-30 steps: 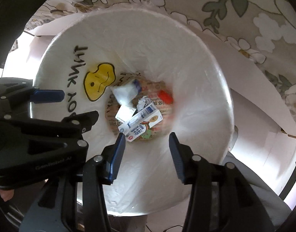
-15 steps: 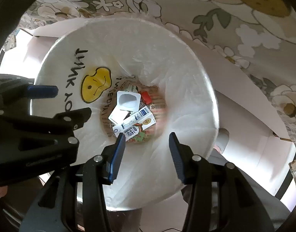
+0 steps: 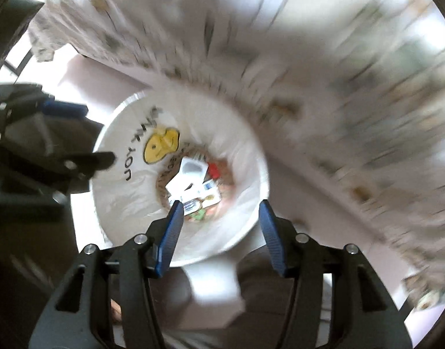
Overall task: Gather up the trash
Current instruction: 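Move both tools back to the green block and black foam tube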
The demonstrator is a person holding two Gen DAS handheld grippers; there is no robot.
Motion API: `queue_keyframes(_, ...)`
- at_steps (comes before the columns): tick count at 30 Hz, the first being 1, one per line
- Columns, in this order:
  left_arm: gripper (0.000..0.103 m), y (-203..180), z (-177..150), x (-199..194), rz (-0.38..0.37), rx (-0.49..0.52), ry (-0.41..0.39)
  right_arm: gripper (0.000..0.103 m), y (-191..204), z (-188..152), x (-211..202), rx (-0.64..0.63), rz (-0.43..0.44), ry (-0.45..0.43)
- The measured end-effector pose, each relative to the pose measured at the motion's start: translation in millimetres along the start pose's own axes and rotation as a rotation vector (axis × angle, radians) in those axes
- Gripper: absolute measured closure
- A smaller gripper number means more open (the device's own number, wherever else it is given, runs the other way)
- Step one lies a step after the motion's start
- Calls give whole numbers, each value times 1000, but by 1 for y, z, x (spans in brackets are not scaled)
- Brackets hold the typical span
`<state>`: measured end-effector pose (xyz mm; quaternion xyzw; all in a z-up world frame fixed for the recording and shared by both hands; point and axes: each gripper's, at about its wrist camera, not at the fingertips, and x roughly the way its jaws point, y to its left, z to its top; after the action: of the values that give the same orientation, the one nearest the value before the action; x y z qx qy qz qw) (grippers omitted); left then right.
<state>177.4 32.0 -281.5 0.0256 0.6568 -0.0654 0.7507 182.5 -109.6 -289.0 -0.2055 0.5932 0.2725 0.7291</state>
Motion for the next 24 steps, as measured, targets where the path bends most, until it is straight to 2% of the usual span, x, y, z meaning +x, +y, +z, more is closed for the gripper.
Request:
queue_keyframes(3, 21, 1, 5, -51, 49, 106, -93, 42, -15, 5, -51, -58, -23, -97)
queue_keyframes(6, 16, 5, 15, -90, 108, 177, -172, 37, -32, 13, -115, -121, -69, -234)
queue_keyframes(10, 13, 10, 44, -150, 182, 264, -265, 25, -55, 29, -210, -194, -144, -450)
queue_keyframes(13, 11, 20, 75, -195, 181, 287, -309, 17, -73, 42, -279, -240, -169, -617)
queue_keyframes(14, 11, 23, 87, -207, 171, 286, -320, 17, -79, 47, -293, -250, -169, -647)
queue_keyframes(16, 11, 29, 110, -228, 163, 284, -351, 14, -91, 61, -323, -268, -177, -700)
queue_keyframes(19, 9, 36, 142, -252, 158, 295, -394, 14, -108, 89, -347, -286, -175, -703)
queue_keyframes(22, 9, 44, 172, -266, 76, 289, -382, 11, -126, 114, -357, -321, -122, -678)
queue_keyframes(24, 8, 45, 185, -269, 20, 332, -373, 11, -130, 124, -360, -386, -117, -684)
